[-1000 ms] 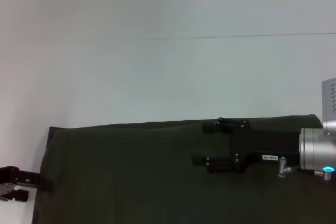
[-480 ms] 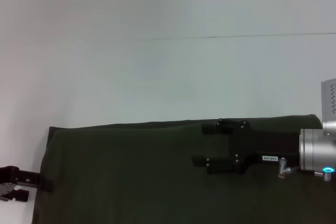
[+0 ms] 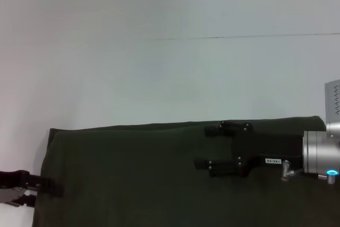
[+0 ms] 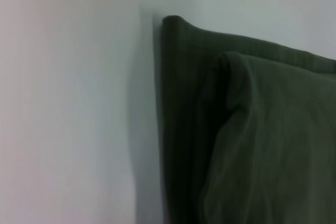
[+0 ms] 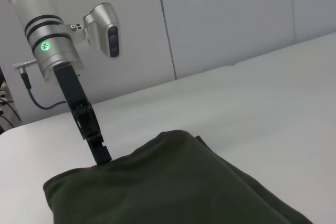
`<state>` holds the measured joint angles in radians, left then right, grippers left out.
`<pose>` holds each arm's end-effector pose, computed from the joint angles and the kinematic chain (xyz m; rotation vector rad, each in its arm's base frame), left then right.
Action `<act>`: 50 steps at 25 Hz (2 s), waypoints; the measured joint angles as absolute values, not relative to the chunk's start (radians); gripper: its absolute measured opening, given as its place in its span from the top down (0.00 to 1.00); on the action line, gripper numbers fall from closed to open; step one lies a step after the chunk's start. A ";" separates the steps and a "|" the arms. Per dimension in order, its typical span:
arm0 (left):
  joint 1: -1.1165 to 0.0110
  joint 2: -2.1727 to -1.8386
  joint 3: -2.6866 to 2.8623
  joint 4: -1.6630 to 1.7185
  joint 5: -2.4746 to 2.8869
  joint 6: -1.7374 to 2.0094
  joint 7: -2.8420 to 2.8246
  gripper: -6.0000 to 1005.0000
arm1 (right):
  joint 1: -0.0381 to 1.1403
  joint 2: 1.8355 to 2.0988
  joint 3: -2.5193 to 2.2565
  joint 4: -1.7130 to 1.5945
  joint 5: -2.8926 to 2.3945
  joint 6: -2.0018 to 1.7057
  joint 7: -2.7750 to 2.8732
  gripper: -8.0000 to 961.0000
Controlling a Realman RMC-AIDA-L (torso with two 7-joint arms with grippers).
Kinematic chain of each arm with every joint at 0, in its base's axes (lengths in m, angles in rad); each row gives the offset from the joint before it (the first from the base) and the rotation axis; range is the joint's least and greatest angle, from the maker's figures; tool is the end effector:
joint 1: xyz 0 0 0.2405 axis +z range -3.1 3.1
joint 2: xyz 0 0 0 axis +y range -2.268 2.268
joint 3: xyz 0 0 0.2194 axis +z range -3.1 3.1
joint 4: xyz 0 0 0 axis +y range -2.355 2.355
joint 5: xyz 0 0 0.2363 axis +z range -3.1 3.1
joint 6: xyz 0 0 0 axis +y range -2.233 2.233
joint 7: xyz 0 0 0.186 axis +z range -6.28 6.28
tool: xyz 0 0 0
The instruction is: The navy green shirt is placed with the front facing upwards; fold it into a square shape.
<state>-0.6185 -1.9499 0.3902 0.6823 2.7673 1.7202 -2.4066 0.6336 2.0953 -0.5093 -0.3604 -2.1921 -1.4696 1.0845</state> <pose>-0.3265 0.3080 0.0345 -2.1808 -2.1092 -0.0113 0.2380 0.3313 -0.0796 -2.8108 0.5008 0.6754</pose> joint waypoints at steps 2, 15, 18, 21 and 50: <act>-0.621 -1.952 0.392 0.679 2.767 1.719 -2.407 0.11 | 0.634 2.095 -0.513 -0.360 -2.192 -1.470 1.085 0.06; -0.647 -1.978 0.392 0.633 2.744 1.708 -2.410 0.12 | 0.634 2.095 -0.519 -0.360 -2.192 -1.476 1.098 0.06; -0.653 -1.987 0.393 0.629 2.744 1.707 -2.410 0.13 | 0.633 2.094 -0.518 -0.360 -2.191 -1.479 1.099 0.06; -0.658 -1.992 0.393 0.628 2.744 1.707 -2.413 0.13 | 0.632 2.094 -0.519 -0.360 -2.191 -1.479 1.100 0.06; -0.658 -1.993 0.409 0.639 2.750 1.705 -2.421 0.72 | 0.629 2.092 -0.514 -0.362 -2.186 -1.492 1.100 0.06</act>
<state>-0.6581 -1.9932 0.4089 0.6390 2.7497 1.7054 -2.4207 0.6289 2.0922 -0.5143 -0.3624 -2.1859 -1.4919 1.0999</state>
